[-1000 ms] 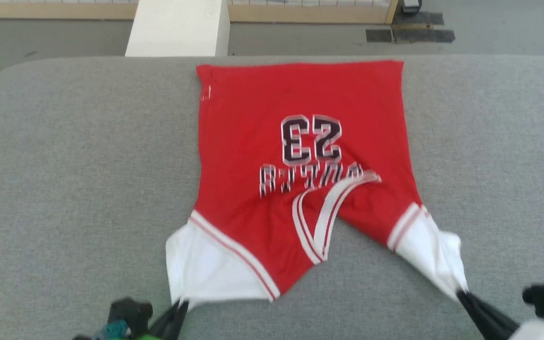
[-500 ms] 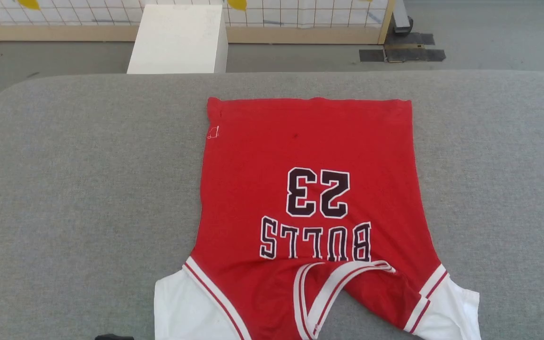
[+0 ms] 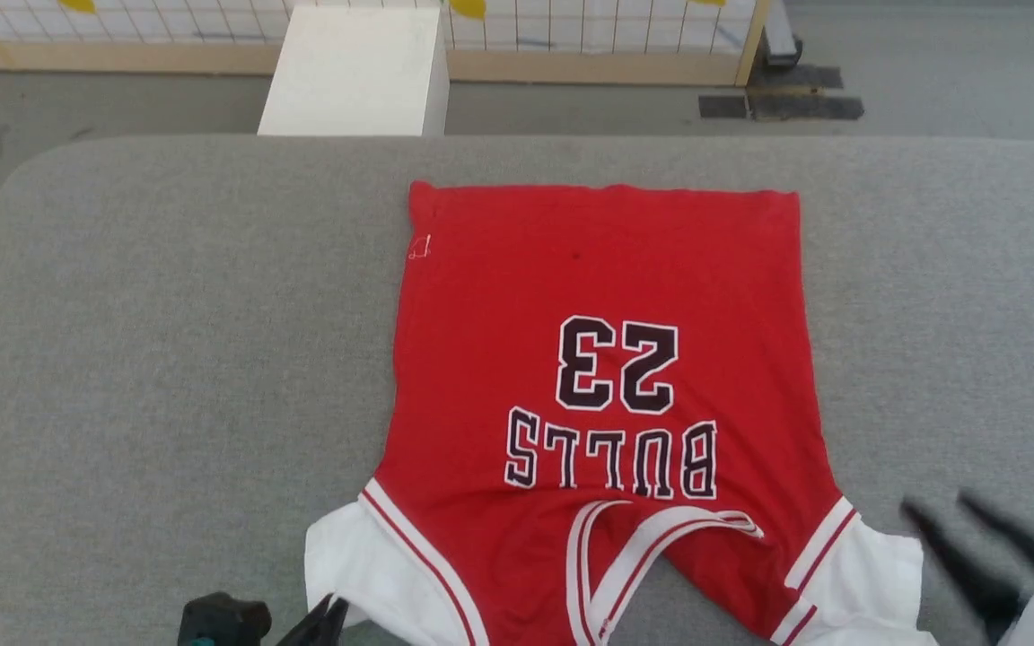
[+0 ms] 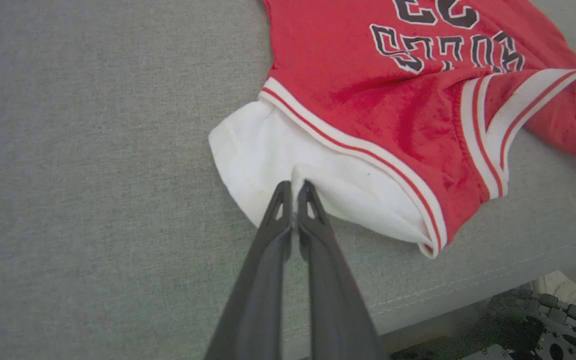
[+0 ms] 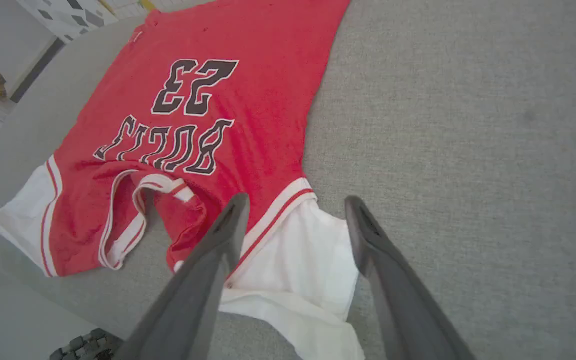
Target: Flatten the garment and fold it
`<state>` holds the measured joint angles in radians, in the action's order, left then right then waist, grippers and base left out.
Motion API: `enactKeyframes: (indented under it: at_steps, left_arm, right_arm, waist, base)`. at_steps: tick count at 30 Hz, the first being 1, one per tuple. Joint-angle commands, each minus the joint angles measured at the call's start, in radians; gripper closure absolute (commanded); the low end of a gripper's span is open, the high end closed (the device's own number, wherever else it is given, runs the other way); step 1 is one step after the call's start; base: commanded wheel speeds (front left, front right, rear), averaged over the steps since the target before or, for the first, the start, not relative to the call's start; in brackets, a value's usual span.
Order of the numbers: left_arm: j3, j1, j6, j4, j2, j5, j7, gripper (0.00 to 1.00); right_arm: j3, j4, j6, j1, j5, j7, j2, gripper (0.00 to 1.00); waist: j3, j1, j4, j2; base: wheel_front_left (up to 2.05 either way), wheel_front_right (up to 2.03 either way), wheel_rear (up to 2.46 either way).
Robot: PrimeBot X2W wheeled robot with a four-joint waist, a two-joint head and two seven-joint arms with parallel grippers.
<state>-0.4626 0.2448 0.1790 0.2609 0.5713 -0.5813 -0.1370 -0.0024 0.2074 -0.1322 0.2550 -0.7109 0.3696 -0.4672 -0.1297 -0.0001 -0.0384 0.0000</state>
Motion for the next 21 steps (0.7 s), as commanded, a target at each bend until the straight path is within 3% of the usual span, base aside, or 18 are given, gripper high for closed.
enactKeyframes:
  at_steps: [1, 4, 8, 14, 21]
  left_arm:
    - [0.002, -0.026, 0.012, 0.022, 0.006, 0.017, -0.005, 1.00]
    - [-0.003, -0.054, 0.025, 0.063, 0.002, 0.039, -0.013, 1.00]
    - [-0.012, -0.104, 0.041, 0.115, -0.013, 0.074, -0.024, 1.00]
    - [-0.037, -0.194, 0.039, 0.167, -0.039, 0.127, -0.024, 1.00]
    - [-0.088, -0.279, 0.016, 0.176, -0.080, 0.172, -0.021, 1.00]
  right_arm:
    - [-0.026, 0.033, 0.002, -0.073, -0.016, 0.023, -0.019, 0.00]
    - [-0.056, 0.058, 0.002, -0.218, -0.002, 0.085, -0.077, 0.00]
    - [-0.080, 0.005, 0.002, -0.477, 0.043, 0.166, -0.121, 0.00]
    - [-0.051, -0.177, 0.002, -0.846, 0.109, 0.314, -0.097, 0.00]
    - [-0.059, -0.362, 0.002, -1.056, 0.232, 0.433, -0.065, 0.00]
  waist:
    - [-0.048, 0.0001, -0.019, 0.0000]
    - [-0.103, 0.0001, -0.032, 0.0000]
    - [-0.186, 0.0001, -0.056, 0.0000]
    - [-0.321, 0.0001, -0.113, 0.0000]
    - [-0.428, 0.0001, -0.187, 0.0000]
  base:
    - [0.00, 0.00, 0.00]
    - [0.00, 0.00, 0.00]
    - [0.00, 0.00, 0.00]
    - [0.00, 0.00, 0.00]
    - [0.00, 0.00, 0.00]
